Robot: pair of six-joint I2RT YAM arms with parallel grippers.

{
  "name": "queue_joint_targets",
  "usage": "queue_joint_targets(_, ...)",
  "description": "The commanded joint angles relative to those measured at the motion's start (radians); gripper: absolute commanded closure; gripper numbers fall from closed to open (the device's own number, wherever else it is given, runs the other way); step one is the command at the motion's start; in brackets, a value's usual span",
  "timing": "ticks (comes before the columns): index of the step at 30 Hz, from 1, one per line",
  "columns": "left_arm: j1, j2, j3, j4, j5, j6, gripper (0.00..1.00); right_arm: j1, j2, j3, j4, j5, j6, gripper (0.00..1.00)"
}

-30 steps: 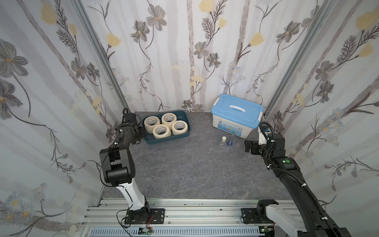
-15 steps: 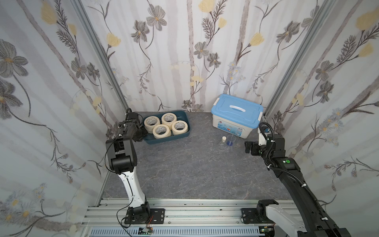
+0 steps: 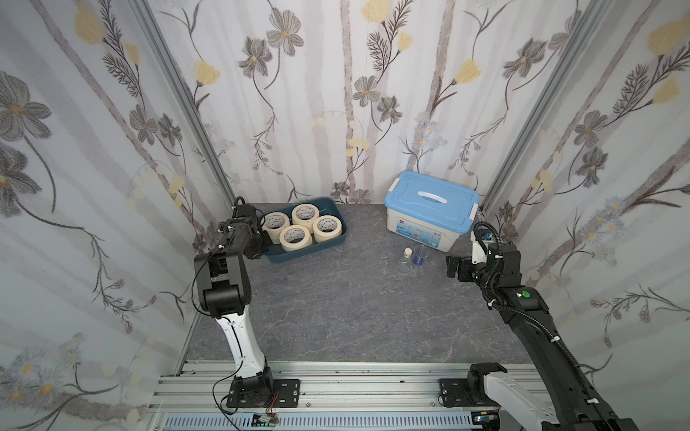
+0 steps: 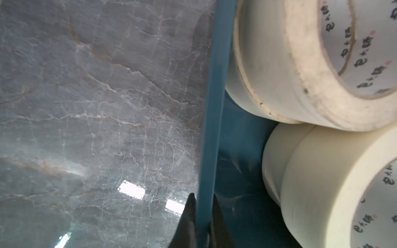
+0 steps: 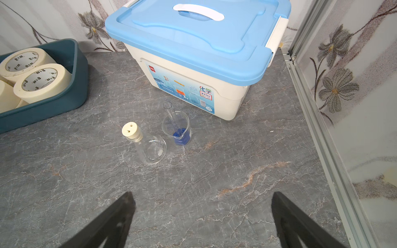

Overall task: Take out the art tape in the storage box
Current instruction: Move the storage box to the center of the board.

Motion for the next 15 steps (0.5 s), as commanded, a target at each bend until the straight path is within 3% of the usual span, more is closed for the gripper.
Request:
queue_joint_targets(1,-0.026,-0.040,-0.016,0.015,0.004,0.077,1.00,0.000,-0.008,0.011,0.006,-0.017,0.011,0.00)
queue_joint_targets(15,-0.141,-0.097,-0.094,0.070,0.084,0.126,1.00,0.000,-0.018,0.023,0.000,-0.055,0.011,0.00)
